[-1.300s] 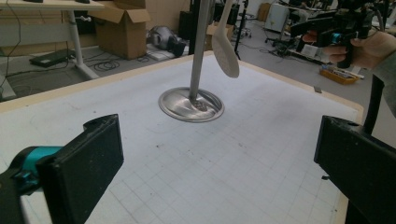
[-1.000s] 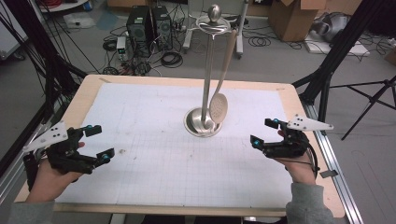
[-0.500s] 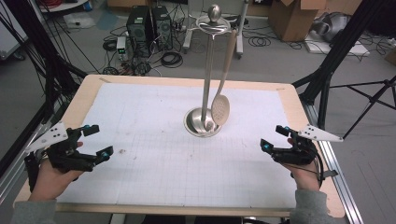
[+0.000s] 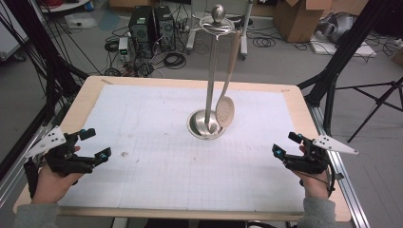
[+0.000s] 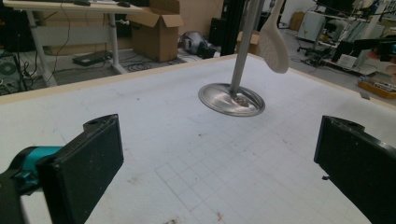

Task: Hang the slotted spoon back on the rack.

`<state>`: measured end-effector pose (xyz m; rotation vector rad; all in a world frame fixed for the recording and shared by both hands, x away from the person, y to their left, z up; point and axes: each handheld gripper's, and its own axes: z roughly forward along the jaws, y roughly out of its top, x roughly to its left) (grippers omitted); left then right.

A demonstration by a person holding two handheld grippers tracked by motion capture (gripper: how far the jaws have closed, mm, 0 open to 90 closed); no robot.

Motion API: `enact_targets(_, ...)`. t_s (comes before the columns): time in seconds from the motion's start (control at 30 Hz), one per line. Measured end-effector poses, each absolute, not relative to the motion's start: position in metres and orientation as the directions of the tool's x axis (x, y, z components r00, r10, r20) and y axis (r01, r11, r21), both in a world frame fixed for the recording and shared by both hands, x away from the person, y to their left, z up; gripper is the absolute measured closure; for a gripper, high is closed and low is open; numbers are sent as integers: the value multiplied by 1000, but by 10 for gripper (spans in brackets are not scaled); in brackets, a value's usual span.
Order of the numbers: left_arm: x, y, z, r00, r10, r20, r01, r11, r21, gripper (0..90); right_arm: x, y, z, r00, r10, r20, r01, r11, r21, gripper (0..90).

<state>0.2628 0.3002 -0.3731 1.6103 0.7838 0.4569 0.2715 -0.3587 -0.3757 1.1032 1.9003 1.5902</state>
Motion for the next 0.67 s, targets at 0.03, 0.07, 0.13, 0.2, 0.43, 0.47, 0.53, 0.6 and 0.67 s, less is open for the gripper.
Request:
enact_targets(0.03, 263, 300, -374, 691, 710, -136, 234, -43, 971, 17, 271, -359, -377, -591, 789, 168, 305, 26, 952, 95)
enact_targets(0.07, 263, 301, -374, 690, 712, -134, 235, -46, 971, 17, 271, -358, -377, -591, 789, 168, 309, 29, 951, 95)
enact_targets(0.13, 263, 302, -375, 686, 715, -135, 238, -45, 970, 17, 272, -358, -379, -589, 791, 164, 311, 35, 950, 95)
enact_targets(0.2, 263, 304, -376, 682, 719, -136, 240, -44, 970, 18, 271, -359, -380, -581, 797, 164, 312, 32, 950, 95)
enact_targets(0.43, 263, 312, -378, 658, 739, -147, 246, -26, 969, 17, 271, -370, -381, -549, 818, 171, 303, 4, 953, 95)
enact_targets(0.47, 263, 312, -378, 656, 740, -148, 246, -24, 969, 18, 270, -373, -381, -546, 820, 172, 299, -1, 954, 95)
enact_targets(0.53, 263, 313, -378, 653, 743, -146, 246, -26, 969, 18, 270, -377, -382, -539, 822, 180, 301, -12, 954, 95)
enact_targets(0.6, 263, 311, -379, 652, 744, -143, 245, -28, 969, 17, 270, -379, -383, -535, 824, 186, 303, -18, 953, 95)
enact_targets(0.67, 264, 310, -380, 652, 744, -144, 249, -31, 968, 17, 271, -378, -383, -538, 822, 186, 304, -17, 953, 95)
